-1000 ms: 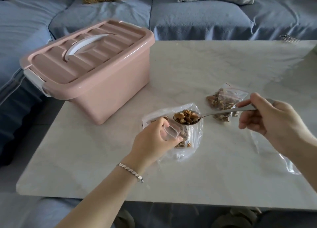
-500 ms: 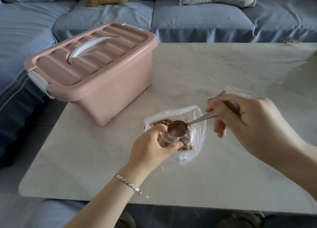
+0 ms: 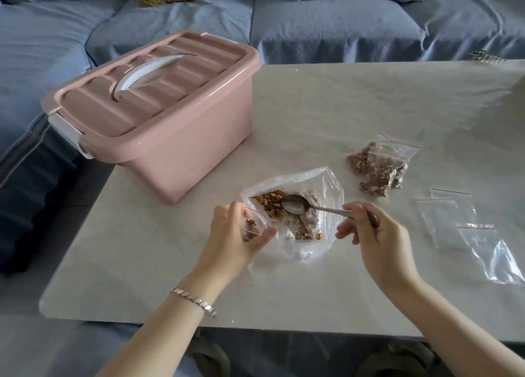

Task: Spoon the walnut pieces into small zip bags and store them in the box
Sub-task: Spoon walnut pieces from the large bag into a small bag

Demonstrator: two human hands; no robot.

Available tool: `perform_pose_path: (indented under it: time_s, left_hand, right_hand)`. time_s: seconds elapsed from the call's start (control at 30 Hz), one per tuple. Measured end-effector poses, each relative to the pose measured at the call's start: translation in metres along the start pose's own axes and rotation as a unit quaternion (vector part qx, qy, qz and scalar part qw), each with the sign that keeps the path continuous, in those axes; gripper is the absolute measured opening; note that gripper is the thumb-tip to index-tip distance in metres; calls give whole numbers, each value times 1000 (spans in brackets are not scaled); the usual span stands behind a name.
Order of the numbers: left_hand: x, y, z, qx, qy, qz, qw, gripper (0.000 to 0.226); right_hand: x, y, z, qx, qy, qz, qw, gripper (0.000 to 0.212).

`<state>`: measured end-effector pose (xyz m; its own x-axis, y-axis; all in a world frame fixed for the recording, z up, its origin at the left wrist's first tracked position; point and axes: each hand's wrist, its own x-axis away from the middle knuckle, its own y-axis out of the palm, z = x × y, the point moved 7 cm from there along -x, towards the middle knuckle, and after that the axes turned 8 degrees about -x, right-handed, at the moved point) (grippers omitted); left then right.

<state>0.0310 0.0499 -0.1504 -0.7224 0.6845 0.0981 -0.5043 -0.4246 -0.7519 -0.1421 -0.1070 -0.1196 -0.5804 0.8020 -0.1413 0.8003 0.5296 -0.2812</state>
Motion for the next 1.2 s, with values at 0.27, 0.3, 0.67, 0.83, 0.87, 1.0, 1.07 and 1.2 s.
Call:
perform_pose_path:
  time_s: [0.27,0.3,0.67,0.83,0.87,1.0,1.07,1.2]
  left_hand:
    - [-10,18,0,4,10,-85,996,45]
    - [-10,18,2,4,19,-86,996,44]
    - [3,-11,3,67,46,51,995,41]
    - [24,-47,49,128,118,175,969,34]
    - [24,-49,59,149,133,170,965,32]
    - [12,-34,78,158,140,106,972,33]
    - [3,-13,73,140,96,52,984,34]
    - [-7,18,56,59,26,-9,998,39]
  right_hand:
    - [20,22,24,-52,110,-3,993,27]
    - [20,23,28,-84,147,4,986,27]
    - [15,6,38,-258,306,26,916,29]
    - [0,-18,20,-242,269,39,931,29]
    - [-3,-24,15,-234,260,43,936,28]
    - [-17,-44,-2,-195,216,58,955,29]
    - [-23,-53,-9,-174,201,64,962,30]
    - [-33,-67,-20,-163,179,72,967,31]
